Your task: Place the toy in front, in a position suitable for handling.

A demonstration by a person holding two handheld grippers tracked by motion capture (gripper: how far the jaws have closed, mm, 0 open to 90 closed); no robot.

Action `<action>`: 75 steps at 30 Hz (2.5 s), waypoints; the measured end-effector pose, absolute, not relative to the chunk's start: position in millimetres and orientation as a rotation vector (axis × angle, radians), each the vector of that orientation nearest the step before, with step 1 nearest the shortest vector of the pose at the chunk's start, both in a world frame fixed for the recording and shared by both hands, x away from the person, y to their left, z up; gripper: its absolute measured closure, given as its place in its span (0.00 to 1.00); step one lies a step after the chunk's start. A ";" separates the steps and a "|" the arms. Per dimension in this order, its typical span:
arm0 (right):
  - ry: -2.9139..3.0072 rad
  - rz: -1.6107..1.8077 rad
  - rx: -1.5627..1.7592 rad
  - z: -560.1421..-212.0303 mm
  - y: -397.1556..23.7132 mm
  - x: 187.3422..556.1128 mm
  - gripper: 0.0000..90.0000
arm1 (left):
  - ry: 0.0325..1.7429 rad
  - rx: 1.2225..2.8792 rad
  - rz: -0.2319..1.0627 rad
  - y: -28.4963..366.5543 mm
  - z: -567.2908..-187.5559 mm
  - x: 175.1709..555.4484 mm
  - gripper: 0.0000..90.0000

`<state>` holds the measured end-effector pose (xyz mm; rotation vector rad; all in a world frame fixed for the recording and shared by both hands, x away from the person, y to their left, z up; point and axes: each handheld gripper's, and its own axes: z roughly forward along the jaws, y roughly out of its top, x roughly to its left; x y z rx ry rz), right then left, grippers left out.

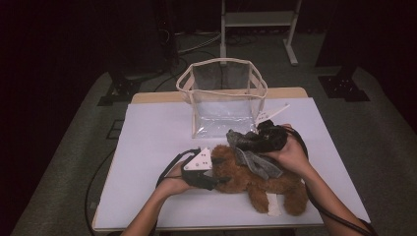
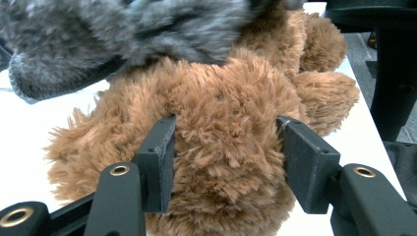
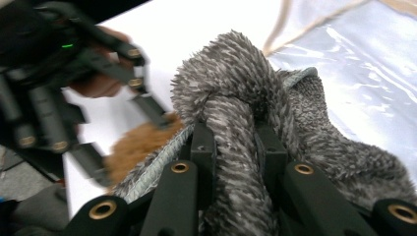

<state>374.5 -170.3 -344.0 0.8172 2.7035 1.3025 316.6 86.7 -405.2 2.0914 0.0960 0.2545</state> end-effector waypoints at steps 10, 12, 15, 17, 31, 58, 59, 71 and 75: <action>2.784 1.314 0.795 -355.7 -164.2 371.3 0.83 | 0.108 2.083 0.246 86.9 -405.1 315.8 0.49; 2.791 1.301 0.800 -353.5 -161.1 373.4 0.83 | 0.094 2.095 0.251 85.6 -404.6 314.5 0.50; 2.811 1.295 0.775 -352.1 -151.2 378.0 0.83 | 0.075 2.103 0.245 84.6 -405.0 312.8 0.50; 2.827 1.287 0.774 -353.7 -140.2 382.4 0.82 | 0.067 2.108 0.241 84.8 -405.2 312.4 0.50; 2.766 1.303 0.826 -358.1 -173.2 374.7 0.82 | 0.116 2.129 0.254 106.3 -412.3 321.4 0.50; 2.802 1.272 0.682 -348.9 -137.1 371.9 0.82 | 0.092 2.121 0.276 96.1 -412.3 321.0 0.53; 2.798 1.272 0.687 -347.6 -143.5 368.7 0.82 | 0.098 2.119 0.274 96.0 -412.2 321.0 0.53; 2.750 1.264 0.803 -349.4 -191.2 360.1 0.82 | 0.115 2.104 0.277 99.5 -405.6 323.9 0.50; 2.777 1.275 0.776 -356.4 -181.2 354.0 0.83 | 0.114 2.076 0.267 98.6 -400.4 323.2 0.46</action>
